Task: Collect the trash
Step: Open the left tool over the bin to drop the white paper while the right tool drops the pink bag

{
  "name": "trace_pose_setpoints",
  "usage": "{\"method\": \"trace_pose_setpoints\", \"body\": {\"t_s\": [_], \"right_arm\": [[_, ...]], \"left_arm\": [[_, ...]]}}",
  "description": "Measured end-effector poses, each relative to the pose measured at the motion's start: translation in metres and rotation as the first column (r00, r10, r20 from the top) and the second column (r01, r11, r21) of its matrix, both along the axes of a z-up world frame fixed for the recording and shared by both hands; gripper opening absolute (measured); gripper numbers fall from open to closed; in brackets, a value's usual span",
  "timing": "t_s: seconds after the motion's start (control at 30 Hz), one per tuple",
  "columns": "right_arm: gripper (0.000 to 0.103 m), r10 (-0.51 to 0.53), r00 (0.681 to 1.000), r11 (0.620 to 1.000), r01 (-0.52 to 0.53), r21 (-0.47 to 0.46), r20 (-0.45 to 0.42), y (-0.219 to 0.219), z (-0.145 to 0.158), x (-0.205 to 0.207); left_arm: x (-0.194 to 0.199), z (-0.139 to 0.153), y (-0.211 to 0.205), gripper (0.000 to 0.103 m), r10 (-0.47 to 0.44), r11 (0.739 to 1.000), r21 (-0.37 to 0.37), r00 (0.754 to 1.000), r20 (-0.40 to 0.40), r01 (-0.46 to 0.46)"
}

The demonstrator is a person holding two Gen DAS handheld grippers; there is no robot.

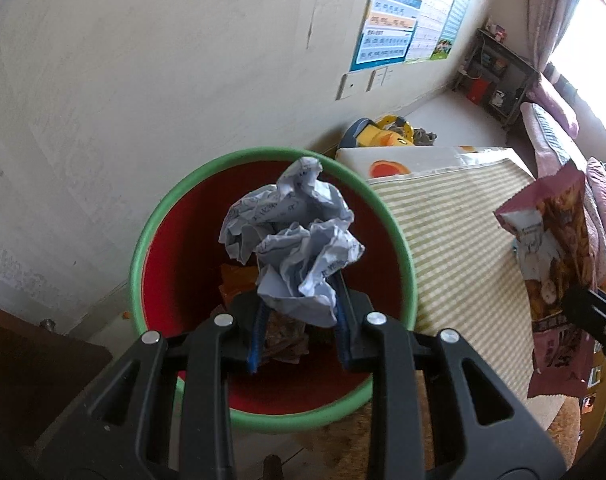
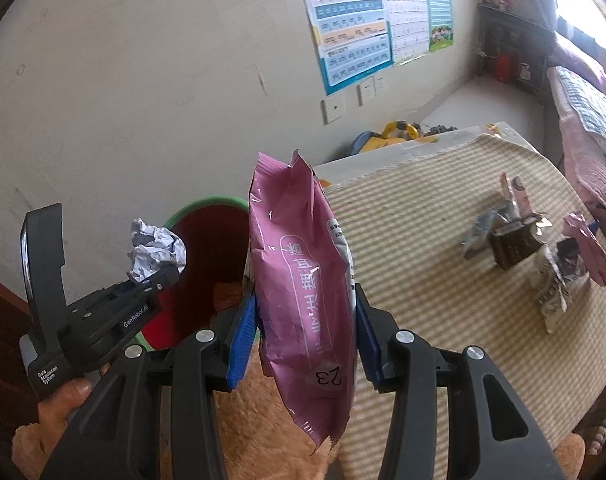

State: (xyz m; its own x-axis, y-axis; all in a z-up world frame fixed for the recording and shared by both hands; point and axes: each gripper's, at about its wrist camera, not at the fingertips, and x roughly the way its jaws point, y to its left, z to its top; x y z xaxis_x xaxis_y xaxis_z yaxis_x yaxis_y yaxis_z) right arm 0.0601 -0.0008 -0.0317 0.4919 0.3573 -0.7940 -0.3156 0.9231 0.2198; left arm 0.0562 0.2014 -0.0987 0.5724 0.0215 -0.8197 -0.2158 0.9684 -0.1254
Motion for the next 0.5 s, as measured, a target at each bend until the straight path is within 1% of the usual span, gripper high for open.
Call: {"method": "trace_pose_setpoints", "body": {"t_s": [0.13, 0.27, 0.37, 0.4, 0.43, 0.47, 0.5], "right_arm": [[0.044, 0.025, 0.999, 0.999, -0.024, 0.04, -0.036, 0.015, -0.004, 0.008], [0.044, 0.06, 0.997, 0.996, -0.057, 0.062, -0.046, 0.034, -0.004, 0.014], [0.045, 0.079, 0.996, 0.994, -0.074, 0.081, -0.052, 0.046, -0.003, 0.018], [0.045, 0.087, 0.995, 0.992, -0.082, 0.092, -0.056, 0.051, -0.002, 0.02], [0.046, 0.096, 0.994, 0.99, -0.09, 0.105, -0.059, 0.055, -0.001, 0.022], [0.048, 0.104, 0.993, 0.988, -0.096, 0.12, -0.062, 0.058, -0.001, 0.022], [0.055, 0.11, 0.992, 0.985, -0.1, 0.138, -0.066, 0.062, 0.0, 0.024]], "left_arm": [[0.0, -0.005, 0.009, 0.027, 0.017, 1.0, -0.004, 1.0, -0.012, -0.017], [0.0, -0.011, 0.018, 0.027, 0.034, 0.999, -0.004, 0.999, -0.026, -0.034], [-0.001, -0.017, 0.025, 0.03, 0.06, 0.998, -0.003, 0.997, -0.041, -0.06], [-0.001, -0.019, 0.028, 0.036, 0.067, 0.998, -0.002, 0.997, -0.045, -0.067], [-0.002, -0.021, 0.03, 0.039, 0.075, 0.997, -0.002, 0.996, -0.049, -0.076], [-0.003, -0.021, 0.032, 0.046, 0.082, 0.997, 0.0, 0.995, -0.05, -0.082], [-0.005, -0.022, 0.035, 0.052, 0.092, 0.996, 0.001, 0.995, -0.05, -0.092]]}}
